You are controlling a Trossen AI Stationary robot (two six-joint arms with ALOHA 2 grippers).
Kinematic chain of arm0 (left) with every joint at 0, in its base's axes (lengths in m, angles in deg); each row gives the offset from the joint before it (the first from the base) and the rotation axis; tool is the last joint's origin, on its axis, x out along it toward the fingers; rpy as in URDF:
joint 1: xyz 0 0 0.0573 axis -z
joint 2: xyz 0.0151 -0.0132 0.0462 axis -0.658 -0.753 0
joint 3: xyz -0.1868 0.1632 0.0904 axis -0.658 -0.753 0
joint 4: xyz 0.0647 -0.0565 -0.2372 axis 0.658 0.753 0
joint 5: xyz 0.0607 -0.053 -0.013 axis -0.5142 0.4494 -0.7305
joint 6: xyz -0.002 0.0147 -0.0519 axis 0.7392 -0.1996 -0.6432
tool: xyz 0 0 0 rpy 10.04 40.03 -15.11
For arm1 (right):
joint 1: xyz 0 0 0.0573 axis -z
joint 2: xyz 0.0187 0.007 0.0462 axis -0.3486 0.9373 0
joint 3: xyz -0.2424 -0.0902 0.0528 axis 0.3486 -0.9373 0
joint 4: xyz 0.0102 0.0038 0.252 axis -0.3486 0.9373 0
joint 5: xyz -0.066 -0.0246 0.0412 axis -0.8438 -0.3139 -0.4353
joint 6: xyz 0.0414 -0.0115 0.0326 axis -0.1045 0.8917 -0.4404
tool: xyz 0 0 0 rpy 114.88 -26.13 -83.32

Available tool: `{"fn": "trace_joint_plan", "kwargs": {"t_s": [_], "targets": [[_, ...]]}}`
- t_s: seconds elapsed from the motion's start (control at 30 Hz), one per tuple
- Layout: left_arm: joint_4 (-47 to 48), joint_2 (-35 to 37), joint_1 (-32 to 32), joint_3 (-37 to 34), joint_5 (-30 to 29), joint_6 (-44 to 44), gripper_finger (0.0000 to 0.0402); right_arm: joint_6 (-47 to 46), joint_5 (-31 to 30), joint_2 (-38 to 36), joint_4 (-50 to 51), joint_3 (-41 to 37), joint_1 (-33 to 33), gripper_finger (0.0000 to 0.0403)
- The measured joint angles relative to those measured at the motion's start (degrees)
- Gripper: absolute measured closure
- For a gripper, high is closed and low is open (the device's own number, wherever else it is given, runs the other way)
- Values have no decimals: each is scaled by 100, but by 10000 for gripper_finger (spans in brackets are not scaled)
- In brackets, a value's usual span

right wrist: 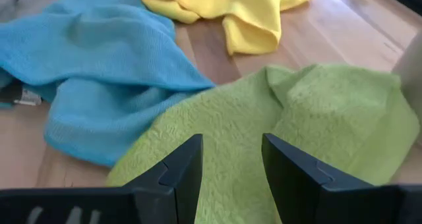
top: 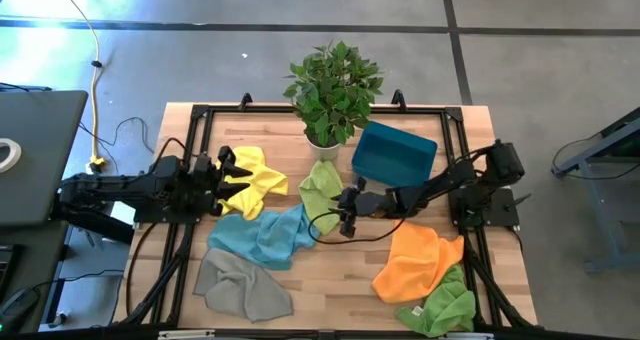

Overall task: Fold microfiber towels
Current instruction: Adjust the blue towel

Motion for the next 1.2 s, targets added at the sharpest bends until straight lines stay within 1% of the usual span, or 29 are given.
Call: {"fn": "trace_joint_plan", "kwargs": {"t_s": [0.17,0.33,0.67,0.77,0.93,1.2], "targets": [[32,-948,102,229,-155,222,250,24,129,-2,5,78,141,254],[53,-2103,393,403,-227,-54,250,-156,526,-2,66,82,216,254],[47,-4361,1227,1140,-576,68,250,-215,560,-2,100,82,210,254],[49,-4915,1359,1334,-666,90,250,-215,560,-2,125,83,209,254],[43,-5734,1512,1524,-997,94,250,-215,560,-2,154,84,209,254],[46,-6881,1709,1848,-1142,-58,250,-215,560,-2,180,82,209,254]]}}
